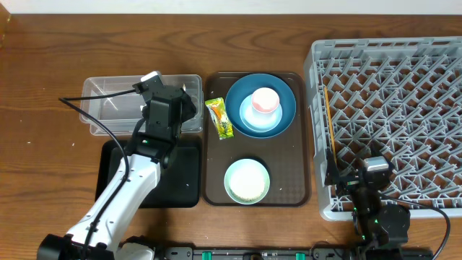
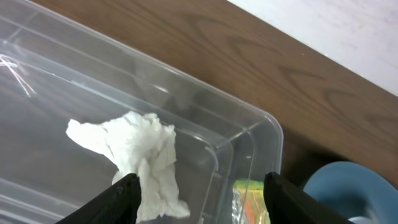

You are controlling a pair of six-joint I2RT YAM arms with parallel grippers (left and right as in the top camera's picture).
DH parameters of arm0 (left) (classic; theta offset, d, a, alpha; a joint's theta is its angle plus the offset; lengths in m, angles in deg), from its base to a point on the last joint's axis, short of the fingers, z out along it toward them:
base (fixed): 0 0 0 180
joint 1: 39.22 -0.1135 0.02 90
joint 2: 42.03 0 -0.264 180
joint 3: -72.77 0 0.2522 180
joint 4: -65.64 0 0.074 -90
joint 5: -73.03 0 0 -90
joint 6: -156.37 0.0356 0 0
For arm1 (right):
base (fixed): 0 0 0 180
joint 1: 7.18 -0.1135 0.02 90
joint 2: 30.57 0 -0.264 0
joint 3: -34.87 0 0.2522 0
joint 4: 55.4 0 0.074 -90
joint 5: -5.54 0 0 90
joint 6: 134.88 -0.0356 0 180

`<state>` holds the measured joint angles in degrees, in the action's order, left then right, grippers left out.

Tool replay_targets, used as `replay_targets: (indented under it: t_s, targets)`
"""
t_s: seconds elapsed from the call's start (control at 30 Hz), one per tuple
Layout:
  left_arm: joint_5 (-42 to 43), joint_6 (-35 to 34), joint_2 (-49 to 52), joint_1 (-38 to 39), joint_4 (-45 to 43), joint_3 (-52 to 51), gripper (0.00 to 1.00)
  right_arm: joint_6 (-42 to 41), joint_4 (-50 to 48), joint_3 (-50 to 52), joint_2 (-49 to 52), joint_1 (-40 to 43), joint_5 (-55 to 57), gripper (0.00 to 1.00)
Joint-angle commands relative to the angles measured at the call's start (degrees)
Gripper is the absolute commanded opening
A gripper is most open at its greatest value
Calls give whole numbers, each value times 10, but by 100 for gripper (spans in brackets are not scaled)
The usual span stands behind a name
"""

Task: Sort waste into correct bins and load items into the dishwasher rack
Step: 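Lift the tissue into the clear plastic bin and release it, then reach the left gripper to the yellow Pandan wrapper and grasp it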

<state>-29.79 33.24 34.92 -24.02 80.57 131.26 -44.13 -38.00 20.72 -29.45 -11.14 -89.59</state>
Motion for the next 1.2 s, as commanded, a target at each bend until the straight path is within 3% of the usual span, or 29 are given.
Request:
replay_targets:
  t_s: [0.0,0.23,0.47,0.6,0.8,1.17]
  targets:
    - [48,15,-14,-2,21,11,65,6,2,1,0,-6,0,99]
    - [163,16,-80,1,208,65,65,6,2,1,0,-6,0,99]
    - [169,19,-76,2,459,215,62,6,2,1,0,-6,0,99]
    - [167,31,-48,16,544,276,57,6,2,1,0,-6,0,99]
    - [167,31,17,66,552,285,52,6,2,1,0,-6,0,99]
    - [148,26,147,104,475,285,51,6,2,1,0,-6,0,99]
